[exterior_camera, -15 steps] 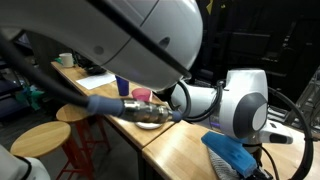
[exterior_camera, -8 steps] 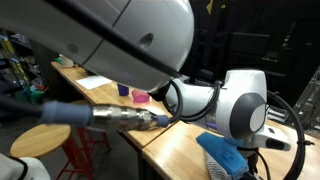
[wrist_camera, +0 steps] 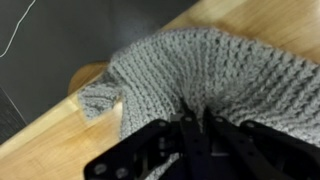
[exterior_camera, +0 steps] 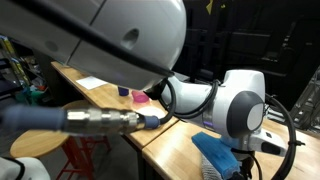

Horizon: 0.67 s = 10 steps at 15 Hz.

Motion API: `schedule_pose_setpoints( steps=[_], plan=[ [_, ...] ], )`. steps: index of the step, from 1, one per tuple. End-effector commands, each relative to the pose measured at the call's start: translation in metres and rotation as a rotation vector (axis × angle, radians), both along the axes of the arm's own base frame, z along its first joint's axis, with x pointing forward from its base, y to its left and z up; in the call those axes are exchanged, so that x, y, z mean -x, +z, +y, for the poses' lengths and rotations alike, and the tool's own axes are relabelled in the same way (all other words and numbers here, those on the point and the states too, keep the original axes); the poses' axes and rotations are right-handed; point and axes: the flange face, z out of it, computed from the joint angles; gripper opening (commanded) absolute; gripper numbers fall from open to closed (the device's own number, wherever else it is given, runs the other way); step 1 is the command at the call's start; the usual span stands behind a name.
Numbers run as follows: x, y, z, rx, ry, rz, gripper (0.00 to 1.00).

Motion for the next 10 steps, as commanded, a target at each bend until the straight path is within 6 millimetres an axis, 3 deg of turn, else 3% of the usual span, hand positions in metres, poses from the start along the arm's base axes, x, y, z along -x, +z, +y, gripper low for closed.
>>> schedule_pose_setpoints(
  steps=[1, 10],
  plan=[
    [0.018, -0.060, 0.035, -0.120, -0.036, 0.078, 0.02],
    [0.002, -0.055, 0.083, -0.141, 0.011, 0.068, 0.02]
  ],
)
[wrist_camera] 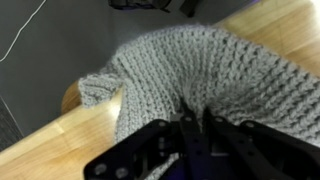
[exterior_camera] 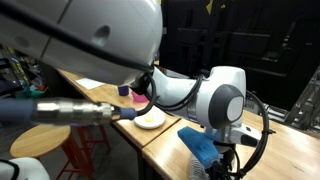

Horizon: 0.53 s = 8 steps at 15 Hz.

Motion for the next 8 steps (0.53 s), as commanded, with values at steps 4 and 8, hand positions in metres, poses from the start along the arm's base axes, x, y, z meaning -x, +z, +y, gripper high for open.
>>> schedule_pose_setpoints(
  steps=[4, 8],
  plan=[
    [-0.011, 0.001, 0.040, -0.025, 0.028, -0.029, 0.02],
    [-0.011, 0.004, 0.038, -0.020, 0.029, -0.032, 0.09]
  ],
)
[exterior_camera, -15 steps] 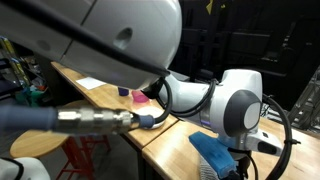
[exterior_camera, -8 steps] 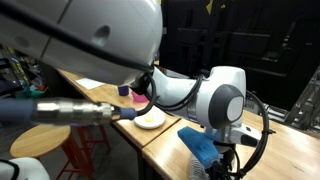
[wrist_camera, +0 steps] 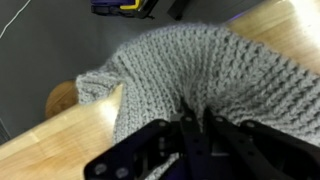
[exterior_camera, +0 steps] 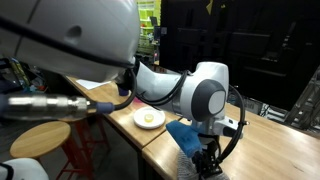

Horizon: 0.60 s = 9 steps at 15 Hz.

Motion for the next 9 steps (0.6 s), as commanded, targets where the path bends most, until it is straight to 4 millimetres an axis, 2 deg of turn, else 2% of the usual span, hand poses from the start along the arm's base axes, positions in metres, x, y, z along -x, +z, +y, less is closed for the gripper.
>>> schedule_pose_setpoints(
  steps=[1, 2, 3, 9],
  plan=[
    [0.000, 0.000, 0.000, 0.000, 0.000, 0.001, 0.09],
    [0.000, 0.000, 0.000, 0.000, 0.000, 0.001, 0.09],
    [0.000, 0.000, 0.000, 0.000, 0.000, 0.000, 0.02],
    [-0.014, 0.010, 0.027, 0.035, 0.087, -0.001, 0.02]
  ],
)
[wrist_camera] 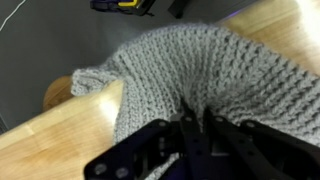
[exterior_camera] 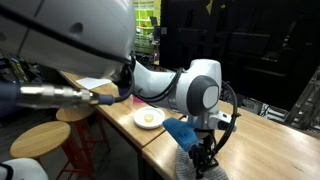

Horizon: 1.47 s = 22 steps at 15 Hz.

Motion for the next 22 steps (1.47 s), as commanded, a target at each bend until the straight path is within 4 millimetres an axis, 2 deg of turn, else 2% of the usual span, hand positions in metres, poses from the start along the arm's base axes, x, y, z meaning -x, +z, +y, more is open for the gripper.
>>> schedule_pose_setpoints(
  steps=[1, 6, 11, 15, 22],
  plan=[
    [-0.009, 0.010, 0.024, 0.035, 0.072, -0.002, 0.02],
    [-0.023, 0.016, 0.049, 0.061, 0.150, 0.003, 0.02],
    [-0.026, 0.010, 0.068, 0.015, 0.229, 0.015, 0.02],
    [-0.028, 0.004, 0.092, -0.009, 0.318, 0.033, 0.02],
    [-0.031, 0.008, 0.123, 0.020, 0.403, 0.065, 0.02]
  ],
)
